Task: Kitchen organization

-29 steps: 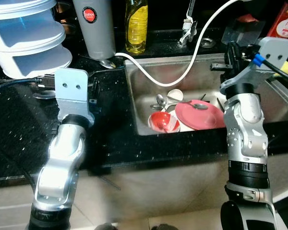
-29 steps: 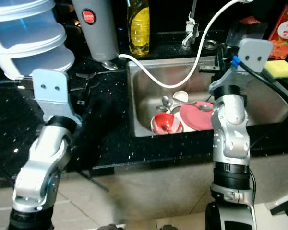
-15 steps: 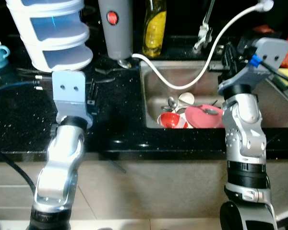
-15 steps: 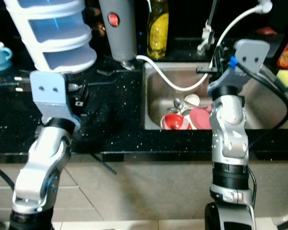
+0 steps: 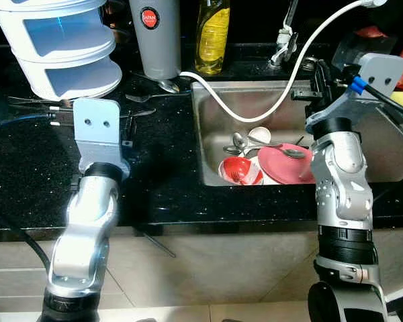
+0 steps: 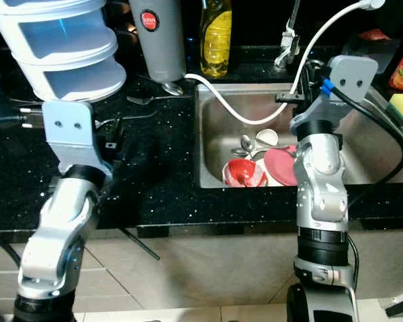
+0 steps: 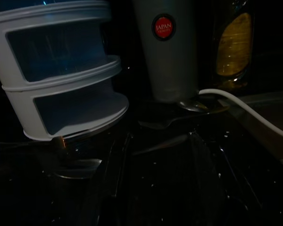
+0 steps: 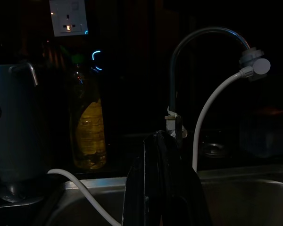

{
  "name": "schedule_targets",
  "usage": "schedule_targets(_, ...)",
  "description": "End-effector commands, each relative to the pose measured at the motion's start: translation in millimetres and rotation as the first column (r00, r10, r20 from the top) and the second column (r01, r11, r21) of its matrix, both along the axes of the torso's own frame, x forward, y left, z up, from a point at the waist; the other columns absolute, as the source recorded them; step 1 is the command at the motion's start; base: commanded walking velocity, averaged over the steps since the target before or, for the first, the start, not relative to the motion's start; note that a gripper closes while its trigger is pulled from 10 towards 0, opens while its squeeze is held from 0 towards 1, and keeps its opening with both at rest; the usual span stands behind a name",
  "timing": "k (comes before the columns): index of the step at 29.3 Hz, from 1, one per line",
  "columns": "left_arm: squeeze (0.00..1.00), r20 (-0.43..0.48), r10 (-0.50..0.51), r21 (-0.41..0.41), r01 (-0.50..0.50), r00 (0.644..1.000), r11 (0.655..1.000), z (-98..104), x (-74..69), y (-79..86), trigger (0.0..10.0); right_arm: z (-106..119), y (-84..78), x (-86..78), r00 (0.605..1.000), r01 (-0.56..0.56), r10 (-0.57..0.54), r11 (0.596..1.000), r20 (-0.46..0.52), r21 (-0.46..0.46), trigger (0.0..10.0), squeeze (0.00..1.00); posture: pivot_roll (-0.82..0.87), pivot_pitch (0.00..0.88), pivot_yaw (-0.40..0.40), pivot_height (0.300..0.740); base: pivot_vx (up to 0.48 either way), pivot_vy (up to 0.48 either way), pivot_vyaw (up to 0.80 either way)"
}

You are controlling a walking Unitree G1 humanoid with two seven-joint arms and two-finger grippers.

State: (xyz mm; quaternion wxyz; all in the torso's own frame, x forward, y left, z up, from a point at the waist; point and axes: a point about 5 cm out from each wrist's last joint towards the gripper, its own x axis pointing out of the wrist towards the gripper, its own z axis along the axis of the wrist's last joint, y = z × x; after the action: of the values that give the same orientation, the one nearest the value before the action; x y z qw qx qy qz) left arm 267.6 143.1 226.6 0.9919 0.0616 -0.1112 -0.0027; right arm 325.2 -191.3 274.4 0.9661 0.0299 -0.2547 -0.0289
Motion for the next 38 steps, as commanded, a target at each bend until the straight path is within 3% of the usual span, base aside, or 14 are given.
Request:
schedule_targets(1,0.0,-0.012,0.001,0.002,-0.001,1.0,1.0,-3.9,-0.1,-0.9,10.0,-3.5,-0.6,-0.2,1.0,0.004,-0.004,1.0,-0.013,-0.001,10.0,0.0,0.12,0.0,0.011,0.74,0.0,0.0,0.0)
schedule_targets(12,0.0,0.001,0.019,0.069,-0.019,1.0,0.997,-7.5,-4.1,1.4,10.0,-7.1,-0.3,0.1,1.0,0.012,-0.012,1.0,-0.02,-0.016,10.0,0.0,0.12,0.0,0.011,0.74,0.0,0.0,0.0)
schedule_targets(15,0.0,0.033,0.099,0.111,-0.102,0.995,0.989,-4.9,-4.5,12.5,10.0,-4.5,-9.0,-1.4,0.996,0.084,-0.084,0.993,0.005,-0.083,10.0,0.0,0.12,0.0,0.011,0.74,0.0,0.0,0.0)
schedule_targets(16,0.0,0.055,0.173,0.15,-0.18,0.983,0.972,-3.5,-4.2,24.1,10.0,-4.2,-23.6,-1.9,0.988,0.154,-0.154,0.984,0.007,-0.09,10.0,0.0,0.12,0.0,0.011,0.74,0.0,0.0,0.0)
schedule_targets(20,0.0,0.097,0.431,0.221,-0.442,0.897,0.87,-2.3,-7.9,73.1,10.0,-12.6,-87.4,-9.3,0.918,0.391,-0.395,0.917,-0.037,-0.082,10.0,0.0,0.11,0.0,0.019,0.74,0.0,0.0,0.0)
schedule_targets(22,0.0,0.115,0.617,0.237,-0.625,0.779,0.744,-0.3,-18.0,115.1,10.0,-21.8,-127.2,-22.7,0.84,0.53,-0.539,0.84,-0.064,-0.114,10.0,0.0,0.1,0.0,0.032,0.74,0.0,0.0,0.0)
schedule_targets(25,0.0,0.116,0.68,0.23,-0.685,0.724,0.691,0.3,-23.8,130.4,10.0,-27.4,-141.8,-28.5,0.808,0.574,-0.582,0.813,-0.091,-0.099,10.0,0.0,0.1,0.0,0.032,0.74,0.0,0.0,0.0)
schedule_targets(27,0.0,0.1,0.788,0.223,-0.786,0.607,0.577,-2.2,-38.8,158.0,10.0,-40.9,-165.7,-41.4,0.736,0.653,-0.664,0.748,-0.129,-0.122,10.0,0.0,0.09,0.0,0.042,0.74,0.0,0.0,0.0)
schedule_targets(28,0.0,0.1,0.788,0.223,-0.786,0.607,0.577,-2.2,-38.8,158.0,10.0,-40.9,-165.7,-41.4,0.736,0.653,-0.664,0.748,-0.129,-0.122,10.0,0.0,0.09,0.0,0.042,0.74,0.0,0.0,0.0)
schedule_targets(31,0.0,0.086,0.937,0.282,-0.91,0.34,0.304,-17.7,-80.0,204.5,10.0,-69.9,-210.8,-76.0,0.551,0.79,-0.811,0.583,-0.198,-0.188,10.0,0.0,0.09,0.0,0.044,0.74,0.0,0.0,0.0)
schedule_targets(32,0.0,0.086,0.937,0.282,-0.91,0.34,0.304,-17.7,-80.0,204.5,10.0,-69.9,-210.8,-76.0,0.551,0.79,-0.811,0.583,-0.198,-0.188,10.0,0.0,0.09,0.0,0.044,0.74,0.0,0.0,0.0)
schedule_targets(33,0.0,0.088,0.953,0.308,-0.918,0.289,0.25,-22.7,-89.6,212.0,10.0,-74.5,-219.7,-84.9,0.507,0.814,-0.838,0.543,-0.204,-0.207,10.0,0.0,0.1,0.0,0.046,0.74,0.0,0.0,0.0)
schedule_targets(35,0.0,0.088,0.953,0.308,-0.918,0.289,0.25,-22.7,-89.6,212.0,10.0,-74.5,-219.7,-84.9,0.507,0.814,-0.838,0.543,-0.204,-0.207,10.0,0.0,0.1,0.0,0.046,0.74,0.0,0.0,0.0)
schedule_targets(38,0.0,0.044,0.975,0.428,-0.886,0.218,0.179,-58.4,-115.9,220.3,10.0,-87.1,-256.5,-123.7,0.309,0.89,-0.927,0.36,-0.211,-0.279,10.0,0.0,0.1,0.003,0.05,0.74,0.0,0.0,0.0)
